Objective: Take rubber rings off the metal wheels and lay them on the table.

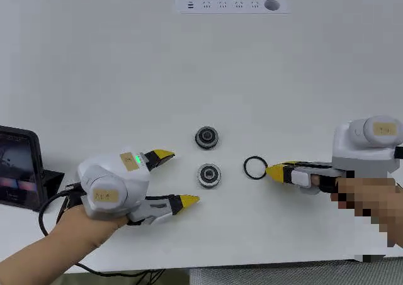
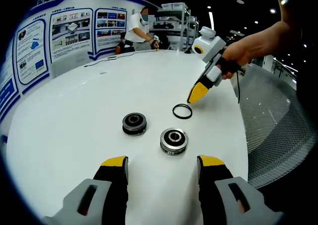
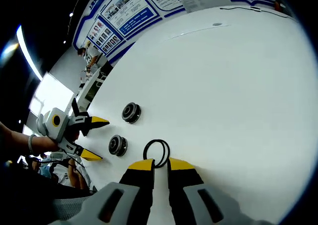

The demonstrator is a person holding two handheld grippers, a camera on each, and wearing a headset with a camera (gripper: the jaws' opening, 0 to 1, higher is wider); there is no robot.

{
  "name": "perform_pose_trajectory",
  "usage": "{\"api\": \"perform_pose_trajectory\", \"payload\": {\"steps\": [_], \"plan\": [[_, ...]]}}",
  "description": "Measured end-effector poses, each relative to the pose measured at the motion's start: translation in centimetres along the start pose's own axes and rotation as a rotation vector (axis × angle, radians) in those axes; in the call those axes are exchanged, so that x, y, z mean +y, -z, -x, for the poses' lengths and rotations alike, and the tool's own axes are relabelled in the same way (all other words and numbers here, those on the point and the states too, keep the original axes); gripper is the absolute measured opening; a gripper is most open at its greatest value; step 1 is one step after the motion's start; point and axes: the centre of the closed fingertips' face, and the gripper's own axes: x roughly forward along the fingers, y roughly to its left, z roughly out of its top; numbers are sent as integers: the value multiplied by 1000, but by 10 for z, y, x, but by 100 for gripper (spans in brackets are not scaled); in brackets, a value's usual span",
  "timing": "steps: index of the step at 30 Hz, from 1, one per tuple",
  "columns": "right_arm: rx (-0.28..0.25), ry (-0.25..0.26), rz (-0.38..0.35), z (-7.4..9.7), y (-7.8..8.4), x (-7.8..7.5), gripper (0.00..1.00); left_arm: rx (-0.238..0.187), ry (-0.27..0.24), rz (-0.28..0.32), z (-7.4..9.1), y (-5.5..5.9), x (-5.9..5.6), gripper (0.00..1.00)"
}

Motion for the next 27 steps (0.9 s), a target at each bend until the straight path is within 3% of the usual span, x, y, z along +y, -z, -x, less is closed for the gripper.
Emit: {"api": "perform_pose_trajectory", "payload": {"steps": [17,27], "plan": [[-58,-59,23,-15,-34,24,11,-48,-68,44,-2,-21,29,48],[-59,-99,28,-34,-47,38,11,-60,-72,32,-14,-35,36,41]]}}
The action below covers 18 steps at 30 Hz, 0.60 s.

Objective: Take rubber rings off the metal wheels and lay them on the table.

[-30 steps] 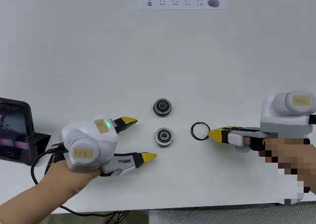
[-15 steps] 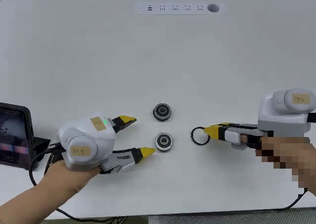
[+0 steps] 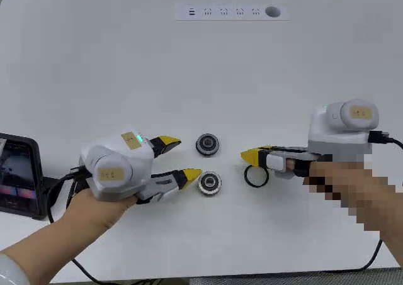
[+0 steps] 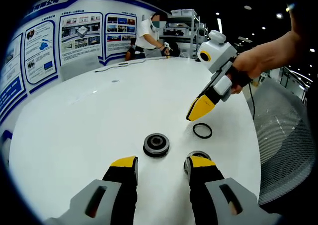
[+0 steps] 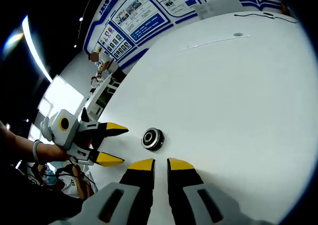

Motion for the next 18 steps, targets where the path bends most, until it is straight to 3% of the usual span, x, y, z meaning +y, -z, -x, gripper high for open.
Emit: {"api": "perform_pose_trajectory", "payload": {"steps": [7,18], "plan": [[13,-25,3,-12,-3,9,11,-2,5,-17,-11,-9,3,38],[19,-41,4,-19,-6,13,11,22,20,-39,-24,-13,5,29]]}}
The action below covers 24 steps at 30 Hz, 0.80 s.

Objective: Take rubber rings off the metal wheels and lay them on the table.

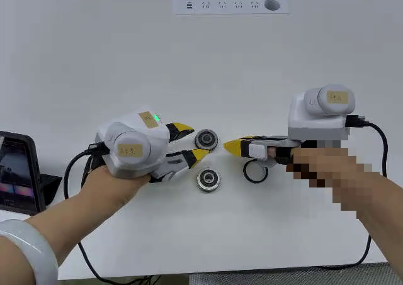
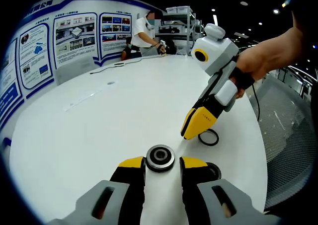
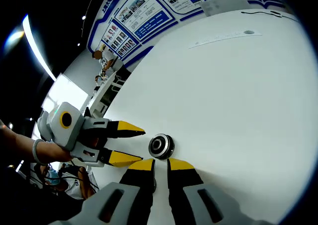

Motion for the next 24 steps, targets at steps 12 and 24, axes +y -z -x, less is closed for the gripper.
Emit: {"api": "perform_pose_trajectory", "payload": {"steps": [12,24], "plan": [[-4,1,-10,-1,0,-2,11,19,17,-11,-14,-4,0,21],[-6,-1,-15,-4,-1,-3,11,55,23,-29,-20,3,2,17]]}}
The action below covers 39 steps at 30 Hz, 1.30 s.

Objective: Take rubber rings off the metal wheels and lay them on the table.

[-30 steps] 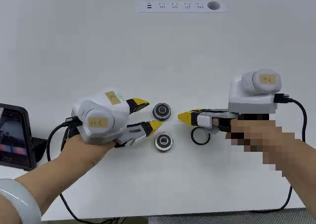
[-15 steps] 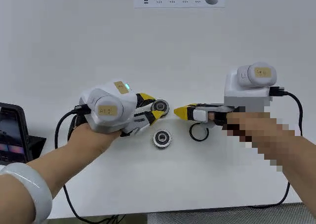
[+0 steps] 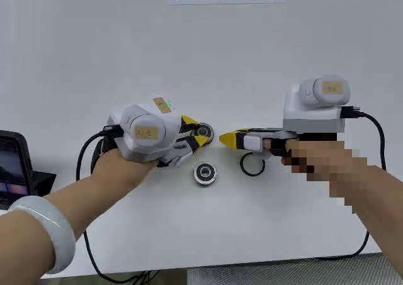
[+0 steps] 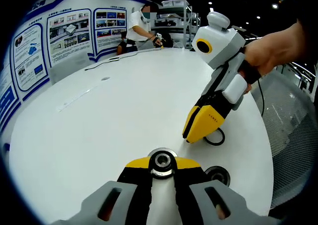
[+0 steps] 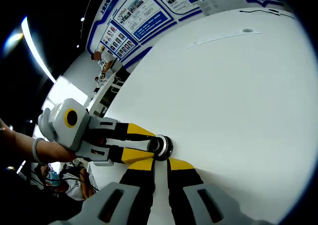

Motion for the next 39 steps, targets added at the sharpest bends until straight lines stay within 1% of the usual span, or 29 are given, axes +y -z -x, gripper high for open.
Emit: {"api": "perform_pose_trajectory", "payload": {"steps": [3,9,15,21,27,31,35,39], "plan": [[-4,-2,-4,-1,-1,0,11,6,6,-3,0,1,-1,14],[-2,-7,-19,-6,-3,-1,11,0,8,-4,-1,1,0,14],[-11,-22,-36,-12,-10,0,12,-4,11,-3,0,1,0,13],[-6,-33,-49,-18,-13,-1,13,-6,9,-1,0,1,0,13],[25,-37,-52,-24,-13,-3,15,-10,6,4,-1,1,1,13],[40,-43,-50,-27,-16,-5,16,-14,7,5,0,1,0,13],[75,-54,-48,-31,-16,-7,17,-18,6,7,-1,1,0,13],[92,-64,-37,-35,-18,-7,19,-19,6,8,0,1,0,13]]}}
